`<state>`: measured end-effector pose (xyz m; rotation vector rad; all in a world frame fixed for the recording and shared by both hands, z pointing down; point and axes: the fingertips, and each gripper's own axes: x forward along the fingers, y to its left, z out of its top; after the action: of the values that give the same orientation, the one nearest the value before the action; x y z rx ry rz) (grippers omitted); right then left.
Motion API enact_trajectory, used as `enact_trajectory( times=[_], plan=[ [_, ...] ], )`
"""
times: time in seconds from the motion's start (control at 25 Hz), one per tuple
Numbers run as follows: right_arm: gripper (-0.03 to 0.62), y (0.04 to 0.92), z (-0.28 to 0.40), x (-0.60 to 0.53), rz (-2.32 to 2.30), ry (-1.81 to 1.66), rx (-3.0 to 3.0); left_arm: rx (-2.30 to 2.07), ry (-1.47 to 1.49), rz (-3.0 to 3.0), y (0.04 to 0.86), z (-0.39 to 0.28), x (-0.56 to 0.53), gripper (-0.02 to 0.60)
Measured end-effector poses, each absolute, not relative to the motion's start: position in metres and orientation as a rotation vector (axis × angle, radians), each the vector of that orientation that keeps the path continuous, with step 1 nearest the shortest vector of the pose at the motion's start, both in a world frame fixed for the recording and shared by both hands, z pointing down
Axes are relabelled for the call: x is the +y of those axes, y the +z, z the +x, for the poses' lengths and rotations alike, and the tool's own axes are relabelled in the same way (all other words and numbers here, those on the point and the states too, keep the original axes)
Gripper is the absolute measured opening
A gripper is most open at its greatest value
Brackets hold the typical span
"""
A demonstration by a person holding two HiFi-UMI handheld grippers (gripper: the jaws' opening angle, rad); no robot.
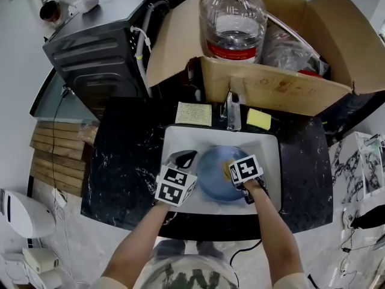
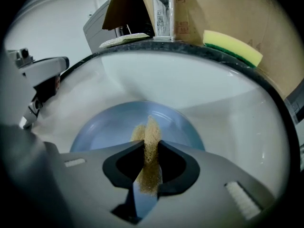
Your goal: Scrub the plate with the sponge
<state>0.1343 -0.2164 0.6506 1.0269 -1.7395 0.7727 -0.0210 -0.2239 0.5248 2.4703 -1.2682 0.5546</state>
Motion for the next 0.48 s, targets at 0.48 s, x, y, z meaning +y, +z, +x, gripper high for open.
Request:
enact_trajectory(
  times=[0.48],
  plan=[
    [0.072, 0.639, 0.176, -0.222, 1.083, 0.659, -1.641, -1.268, 0.552, 2.476, 0.522, -0.018, -0.221, 0.002]
  ],
)
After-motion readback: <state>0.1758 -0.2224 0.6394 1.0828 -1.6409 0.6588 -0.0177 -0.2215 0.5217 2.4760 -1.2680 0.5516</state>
